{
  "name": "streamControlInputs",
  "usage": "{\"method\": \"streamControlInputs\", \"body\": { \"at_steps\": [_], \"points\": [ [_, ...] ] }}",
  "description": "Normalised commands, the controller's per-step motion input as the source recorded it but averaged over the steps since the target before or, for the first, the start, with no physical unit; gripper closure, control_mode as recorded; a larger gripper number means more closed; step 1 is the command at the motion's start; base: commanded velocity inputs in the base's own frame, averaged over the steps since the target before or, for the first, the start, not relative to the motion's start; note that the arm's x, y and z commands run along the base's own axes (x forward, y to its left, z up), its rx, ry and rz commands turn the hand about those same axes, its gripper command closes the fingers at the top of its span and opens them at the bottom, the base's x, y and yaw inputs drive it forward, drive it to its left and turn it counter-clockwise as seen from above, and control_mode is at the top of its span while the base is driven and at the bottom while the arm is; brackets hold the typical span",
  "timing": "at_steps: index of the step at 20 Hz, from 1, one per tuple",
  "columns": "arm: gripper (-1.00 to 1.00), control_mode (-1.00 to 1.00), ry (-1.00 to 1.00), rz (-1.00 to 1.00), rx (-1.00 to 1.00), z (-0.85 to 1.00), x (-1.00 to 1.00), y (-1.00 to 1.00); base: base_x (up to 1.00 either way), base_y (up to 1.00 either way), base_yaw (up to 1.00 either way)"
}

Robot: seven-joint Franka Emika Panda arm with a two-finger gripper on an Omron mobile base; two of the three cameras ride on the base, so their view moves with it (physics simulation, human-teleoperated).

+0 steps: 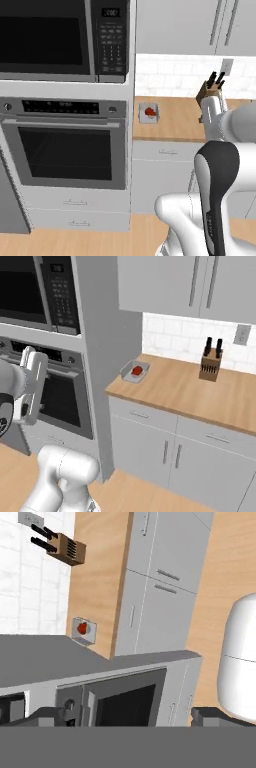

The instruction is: Take the meat container that has the chicken drumstick and place it on the second highest rack of the freezer. Then take the vegetable container that has the bell pepper and tomato and place it on the highest rack of the freezer.

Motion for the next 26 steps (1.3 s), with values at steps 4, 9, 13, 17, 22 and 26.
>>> {"method": "streamControlInputs", "body": {
  "at_steps": [4,9,13,17,22,26],
  "points": [
    [-1.00,1.00,0.00,0.00,0.00,0.00,0.00,0.00,0.57,-0.91,0.20],
    [-1.00,1.00,0.00,0.00,0.00,0.00,0.00,0.00,0.92,-0.51,0.17],
    [-1.00,1.00,0.00,0.00,0.00,0.00,0.00,0.00,0.81,-0.04,0.24],
    [-1.00,-1.00,0.01,0.08,0.05,-0.17,0.13,-0.03,0.54,-0.19,0.22],
    [-1.00,-1.00,0.14,0.29,0.03,-0.90,0.84,-0.17,0.00,0.00,0.00],
    [-1.00,-1.00,0.05,0.24,-0.02,-1.00,0.77,0.07,0.00,0.00,0.00]
  ]
}}
